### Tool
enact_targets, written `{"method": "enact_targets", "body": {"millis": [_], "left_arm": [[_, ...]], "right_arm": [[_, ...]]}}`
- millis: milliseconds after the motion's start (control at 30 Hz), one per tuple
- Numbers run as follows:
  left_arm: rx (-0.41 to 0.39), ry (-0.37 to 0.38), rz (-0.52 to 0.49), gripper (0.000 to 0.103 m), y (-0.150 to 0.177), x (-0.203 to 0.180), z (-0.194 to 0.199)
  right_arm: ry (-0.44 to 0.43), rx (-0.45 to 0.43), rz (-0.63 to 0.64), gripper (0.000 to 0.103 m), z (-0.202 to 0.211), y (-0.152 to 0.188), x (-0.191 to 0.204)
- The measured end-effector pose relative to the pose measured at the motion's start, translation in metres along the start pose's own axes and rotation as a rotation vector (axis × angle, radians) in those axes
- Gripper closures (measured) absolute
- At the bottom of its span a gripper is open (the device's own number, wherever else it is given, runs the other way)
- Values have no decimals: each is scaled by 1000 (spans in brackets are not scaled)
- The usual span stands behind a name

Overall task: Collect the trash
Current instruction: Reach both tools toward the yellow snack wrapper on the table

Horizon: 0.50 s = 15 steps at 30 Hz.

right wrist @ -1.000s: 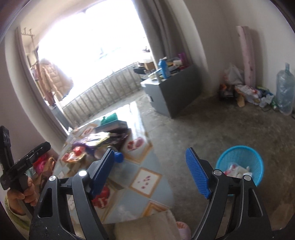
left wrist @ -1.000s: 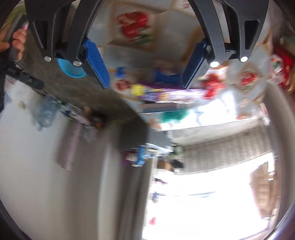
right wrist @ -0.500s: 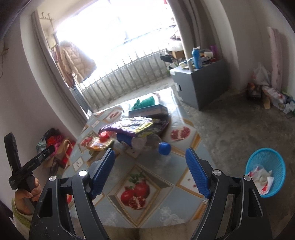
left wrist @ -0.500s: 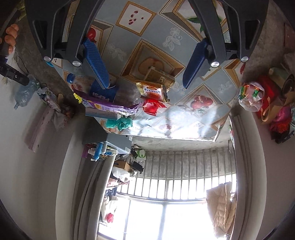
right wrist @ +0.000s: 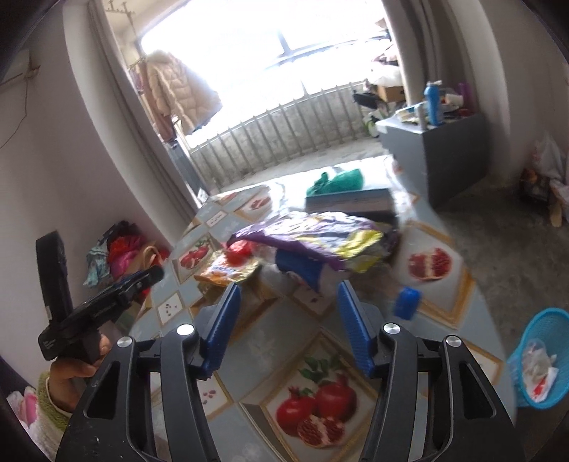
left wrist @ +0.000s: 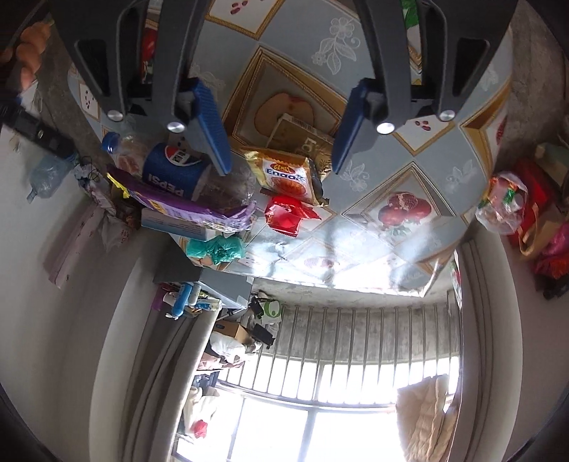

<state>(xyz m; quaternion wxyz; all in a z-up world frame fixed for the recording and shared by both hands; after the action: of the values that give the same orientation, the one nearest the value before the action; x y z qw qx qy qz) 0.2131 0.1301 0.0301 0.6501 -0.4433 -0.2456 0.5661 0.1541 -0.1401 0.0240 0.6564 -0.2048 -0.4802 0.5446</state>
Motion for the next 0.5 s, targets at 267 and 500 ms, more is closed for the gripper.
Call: {"method": "enact_targets", "body": {"millis": [267, 500], "left_arm": [[116, 41, 80, 53, -2, 26, -63], [238, -3, 57, 53, 18, 44, -117]], "right_arm": [[-54, 62, 70, 63, -69, 28, 49], [-40, 77, 45, 73, -102, 33, 55]]}}
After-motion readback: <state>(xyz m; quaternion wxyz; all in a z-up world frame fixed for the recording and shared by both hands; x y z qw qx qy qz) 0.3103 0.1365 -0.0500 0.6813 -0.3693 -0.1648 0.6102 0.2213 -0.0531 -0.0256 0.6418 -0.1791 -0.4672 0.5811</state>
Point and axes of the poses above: each gripper's, at about its wrist camera, not at the fingertips, and z roughly against the way its jaws point, x to its left, y to its underside, the point moved 5 cm from there along -z, roughly the way its jaws point, and after that the axes turned 9 degrees about -x, right-handed, at the moved point
